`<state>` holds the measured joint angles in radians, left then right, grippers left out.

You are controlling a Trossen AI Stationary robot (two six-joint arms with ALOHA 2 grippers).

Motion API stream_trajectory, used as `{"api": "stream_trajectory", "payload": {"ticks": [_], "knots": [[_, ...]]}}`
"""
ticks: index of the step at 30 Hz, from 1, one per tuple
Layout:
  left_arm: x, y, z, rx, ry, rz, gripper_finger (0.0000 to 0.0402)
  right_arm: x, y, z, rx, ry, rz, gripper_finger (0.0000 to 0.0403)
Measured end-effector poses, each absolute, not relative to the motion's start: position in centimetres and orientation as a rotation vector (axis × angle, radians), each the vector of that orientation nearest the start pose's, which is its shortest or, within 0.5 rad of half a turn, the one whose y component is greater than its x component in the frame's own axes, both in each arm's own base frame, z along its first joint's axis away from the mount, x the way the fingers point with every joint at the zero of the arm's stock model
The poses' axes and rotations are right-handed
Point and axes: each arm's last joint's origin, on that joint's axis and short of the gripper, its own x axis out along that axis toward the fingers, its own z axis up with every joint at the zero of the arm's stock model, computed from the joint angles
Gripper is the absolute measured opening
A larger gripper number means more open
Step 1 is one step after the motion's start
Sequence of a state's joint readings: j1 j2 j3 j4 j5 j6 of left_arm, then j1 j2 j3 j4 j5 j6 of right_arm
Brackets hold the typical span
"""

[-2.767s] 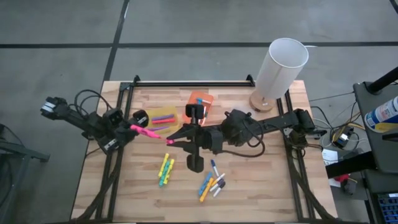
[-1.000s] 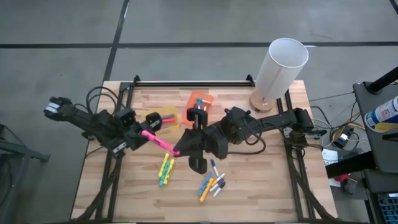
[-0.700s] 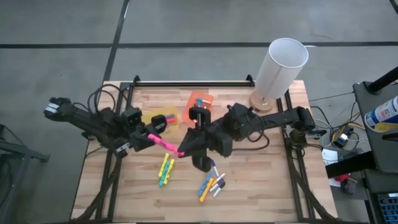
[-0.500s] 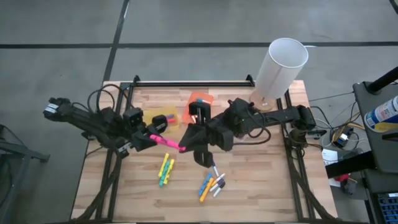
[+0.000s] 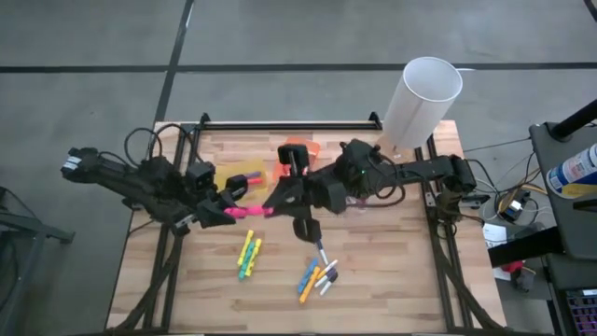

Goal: Pick & Place Markers
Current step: Put the pink highlighter pen into the yellow bin

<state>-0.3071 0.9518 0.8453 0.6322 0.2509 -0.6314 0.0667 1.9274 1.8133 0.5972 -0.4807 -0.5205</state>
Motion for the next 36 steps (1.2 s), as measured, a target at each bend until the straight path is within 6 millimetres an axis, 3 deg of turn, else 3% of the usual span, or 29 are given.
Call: {"api": "stream_trajectory", "payload": {"ticks": [10, 16, 26, 36], "knots": [[19.3, -6.9, 39.9, -0.589, -0.317, -0.701, 0.0062, 44.6, 3.5, 42.2, -0.527, -0.541, 0.426, 0.004], [18.9, -6.7, 39.6, -0.55, -0.266, -0.661, 0.0062, 44.5, 3.5, 42.1, -0.35, -0.479, 0.533, 0.004], [18.7, -6.6, 39.6, -0.522, -0.185, -0.624, 0.0062, 44.7, 3.5, 41.3, -0.236, -0.359, 0.616, 0.004], [18.6, -6.6, 39.9, -0.511, -0.171, -0.61, 0.0062, 44.7, 3.7, 41.3, -0.218, -0.349, 0.622, 0.0042]]}}
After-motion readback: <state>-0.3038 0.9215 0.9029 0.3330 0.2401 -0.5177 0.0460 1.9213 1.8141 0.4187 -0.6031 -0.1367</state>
